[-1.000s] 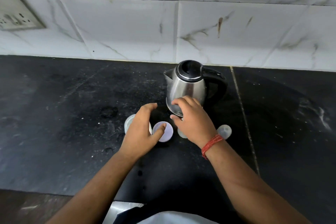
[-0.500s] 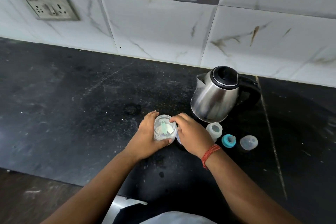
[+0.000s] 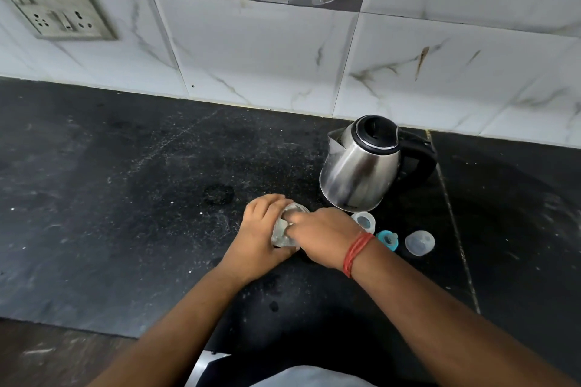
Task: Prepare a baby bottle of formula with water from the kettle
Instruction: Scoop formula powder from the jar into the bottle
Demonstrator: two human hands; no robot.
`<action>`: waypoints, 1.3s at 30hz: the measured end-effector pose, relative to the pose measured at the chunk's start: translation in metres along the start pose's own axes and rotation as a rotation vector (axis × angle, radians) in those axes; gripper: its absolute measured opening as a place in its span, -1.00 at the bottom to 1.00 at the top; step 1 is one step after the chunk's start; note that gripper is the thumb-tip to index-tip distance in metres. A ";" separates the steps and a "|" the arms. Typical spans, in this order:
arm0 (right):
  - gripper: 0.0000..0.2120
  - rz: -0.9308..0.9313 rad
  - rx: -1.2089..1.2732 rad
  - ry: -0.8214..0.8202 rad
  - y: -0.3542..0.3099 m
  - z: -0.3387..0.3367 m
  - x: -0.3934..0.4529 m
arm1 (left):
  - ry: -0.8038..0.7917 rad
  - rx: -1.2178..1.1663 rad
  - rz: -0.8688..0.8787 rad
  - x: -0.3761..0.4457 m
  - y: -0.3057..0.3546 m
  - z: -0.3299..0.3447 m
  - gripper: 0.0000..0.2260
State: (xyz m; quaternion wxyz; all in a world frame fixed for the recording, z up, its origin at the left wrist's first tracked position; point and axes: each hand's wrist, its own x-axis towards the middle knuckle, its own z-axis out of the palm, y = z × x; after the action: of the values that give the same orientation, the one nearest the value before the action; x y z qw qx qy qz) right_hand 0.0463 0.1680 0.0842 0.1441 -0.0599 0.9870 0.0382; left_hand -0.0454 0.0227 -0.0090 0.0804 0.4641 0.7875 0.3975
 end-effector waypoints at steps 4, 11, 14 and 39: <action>-0.71 0.104 -0.121 -0.108 -0.005 -0.006 0.003 | -0.015 0.167 0.151 0.007 0.012 0.003 -0.33; -0.64 0.187 -0.132 -0.299 -0.015 -0.014 -0.006 | 0.122 0.303 0.303 0.011 0.025 0.004 -0.44; -0.67 0.169 -0.134 -0.130 -0.011 -0.010 -0.020 | 0.154 0.270 0.272 0.011 0.033 0.008 -0.41; -0.85 0.208 0.192 0.546 0.039 0.015 -0.053 | 0.215 0.075 0.044 0.012 0.054 0.027 -0.30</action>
State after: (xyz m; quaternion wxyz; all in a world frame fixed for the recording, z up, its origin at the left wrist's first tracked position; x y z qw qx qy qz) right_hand 0.0957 0.2138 0.0871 -0.1262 0.0471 0.9892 -0.0582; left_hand -0.0025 0.0604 0.0132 -0.0306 0.4387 0.7955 0.4169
